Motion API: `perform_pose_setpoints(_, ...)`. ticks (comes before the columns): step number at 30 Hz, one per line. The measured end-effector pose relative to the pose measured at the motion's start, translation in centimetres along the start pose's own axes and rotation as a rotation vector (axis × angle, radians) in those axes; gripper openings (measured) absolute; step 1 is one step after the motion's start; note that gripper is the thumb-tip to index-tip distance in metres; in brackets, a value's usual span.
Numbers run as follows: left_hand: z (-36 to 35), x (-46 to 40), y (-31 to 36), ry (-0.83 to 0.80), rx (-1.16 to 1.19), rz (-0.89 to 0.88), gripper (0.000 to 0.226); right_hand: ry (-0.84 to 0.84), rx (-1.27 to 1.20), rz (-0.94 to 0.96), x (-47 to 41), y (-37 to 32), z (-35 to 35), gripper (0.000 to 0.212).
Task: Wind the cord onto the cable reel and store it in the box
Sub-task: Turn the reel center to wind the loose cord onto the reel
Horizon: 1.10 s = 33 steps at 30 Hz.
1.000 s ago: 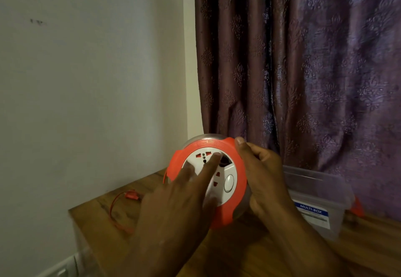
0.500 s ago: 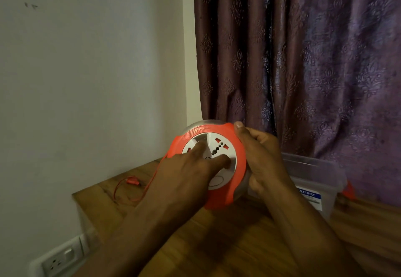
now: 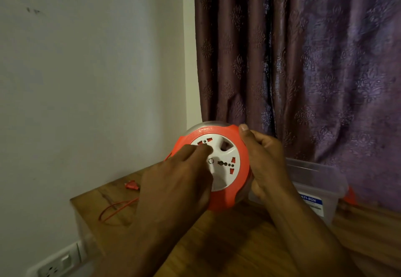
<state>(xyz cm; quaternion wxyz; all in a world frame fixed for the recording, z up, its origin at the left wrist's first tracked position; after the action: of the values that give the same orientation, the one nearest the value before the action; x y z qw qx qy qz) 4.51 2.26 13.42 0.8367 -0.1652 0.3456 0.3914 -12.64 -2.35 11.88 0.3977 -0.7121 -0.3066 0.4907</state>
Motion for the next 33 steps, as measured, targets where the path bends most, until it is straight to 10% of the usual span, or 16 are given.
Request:
perform_pose_setpoints(6,-2.1,0.0,-0.5,-0.044,-0.114,0.069,0.069,0.01,-0.01,0.019,0.0,0.2,-0.1,0.027)
perform_pose_setpoints(33,-4.0,-2.3,-0.1,-0.126,-0.116,0.106,0.07,-0.06,0.043,0.093,-0.6,0.4,-0.2,0.009)
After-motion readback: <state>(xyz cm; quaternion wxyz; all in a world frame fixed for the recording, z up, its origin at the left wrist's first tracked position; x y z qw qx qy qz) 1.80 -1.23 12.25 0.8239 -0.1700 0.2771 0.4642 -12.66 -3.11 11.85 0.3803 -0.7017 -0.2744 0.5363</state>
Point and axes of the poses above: each hand's wrist, its own x-axis away from the middle knuckle, its own z-axis out of the back of the hand, y = z × x, the point moved 6 cm from there along -x, towards the middle knuckle, and after that the axes turned 9 degrees about -y, right-handed, at the moved point
